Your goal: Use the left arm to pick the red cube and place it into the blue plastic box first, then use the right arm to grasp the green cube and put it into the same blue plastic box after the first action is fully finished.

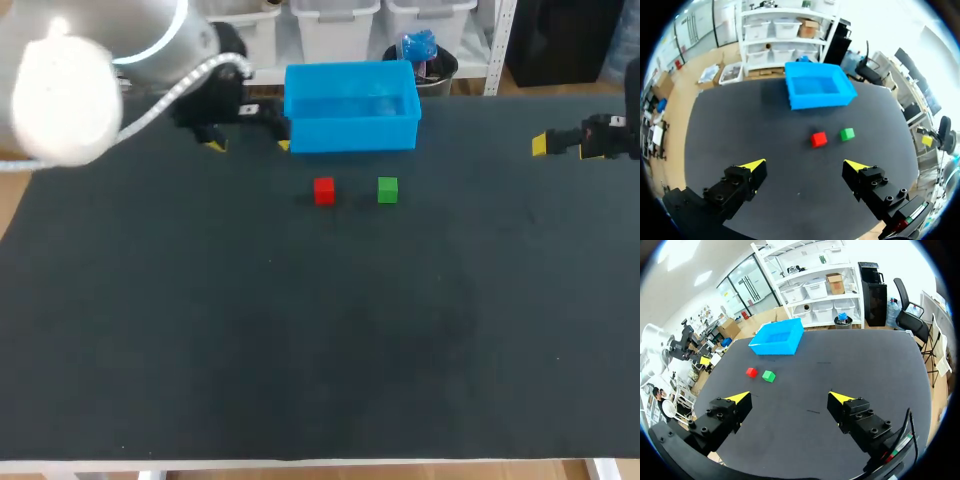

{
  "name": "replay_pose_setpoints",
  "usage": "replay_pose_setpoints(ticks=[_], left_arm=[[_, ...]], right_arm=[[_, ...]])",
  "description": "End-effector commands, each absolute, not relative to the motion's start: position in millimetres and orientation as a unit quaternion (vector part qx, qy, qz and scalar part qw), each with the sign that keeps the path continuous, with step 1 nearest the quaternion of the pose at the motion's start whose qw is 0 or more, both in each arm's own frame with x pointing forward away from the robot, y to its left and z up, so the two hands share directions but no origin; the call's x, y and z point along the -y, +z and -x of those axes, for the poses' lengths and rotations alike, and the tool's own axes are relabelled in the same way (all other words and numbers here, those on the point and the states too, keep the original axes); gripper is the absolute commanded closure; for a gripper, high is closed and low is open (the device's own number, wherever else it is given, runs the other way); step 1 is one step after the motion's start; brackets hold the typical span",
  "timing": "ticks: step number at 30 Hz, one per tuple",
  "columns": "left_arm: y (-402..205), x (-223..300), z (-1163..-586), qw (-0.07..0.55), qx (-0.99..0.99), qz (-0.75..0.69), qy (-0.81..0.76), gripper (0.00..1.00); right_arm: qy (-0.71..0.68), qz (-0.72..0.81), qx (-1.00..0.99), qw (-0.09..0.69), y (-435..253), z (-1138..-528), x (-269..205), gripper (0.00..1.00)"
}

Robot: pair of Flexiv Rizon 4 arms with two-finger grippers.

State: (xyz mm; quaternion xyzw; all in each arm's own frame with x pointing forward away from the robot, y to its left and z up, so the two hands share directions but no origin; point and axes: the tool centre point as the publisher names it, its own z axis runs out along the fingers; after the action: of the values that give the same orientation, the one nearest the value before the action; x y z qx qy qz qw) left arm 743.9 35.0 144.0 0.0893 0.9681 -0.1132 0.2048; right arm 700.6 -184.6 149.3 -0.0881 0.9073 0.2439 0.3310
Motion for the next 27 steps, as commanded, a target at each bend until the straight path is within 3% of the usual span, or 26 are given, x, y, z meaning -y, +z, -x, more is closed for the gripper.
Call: replay_pose_setpoints(ticks=[1, 11, 27], left_arm=[[138.6, -0.5, -777.0, 0.163, -0.981, -0.087, -0.065, 0.0], [119.1, 22.2, -789.9, 0.118, -0.991, -0.052, -0.043, 0.0], [118.3, 23.6, -790.6, 0.116, -0.991, -0.039, -0.047, 0.0]], right_arm=[[0.244, 0.089, -0.907, 0.331, 149.2, -700.8, 185.0, 0.0], [0.244, 0.089, -0.907, 0.331, 149.2, -700.8, 185.0, 0.0], [0.244, 0.089, -0.907, 0.331, 149.2, -700.8, 185.0, 0.0]])
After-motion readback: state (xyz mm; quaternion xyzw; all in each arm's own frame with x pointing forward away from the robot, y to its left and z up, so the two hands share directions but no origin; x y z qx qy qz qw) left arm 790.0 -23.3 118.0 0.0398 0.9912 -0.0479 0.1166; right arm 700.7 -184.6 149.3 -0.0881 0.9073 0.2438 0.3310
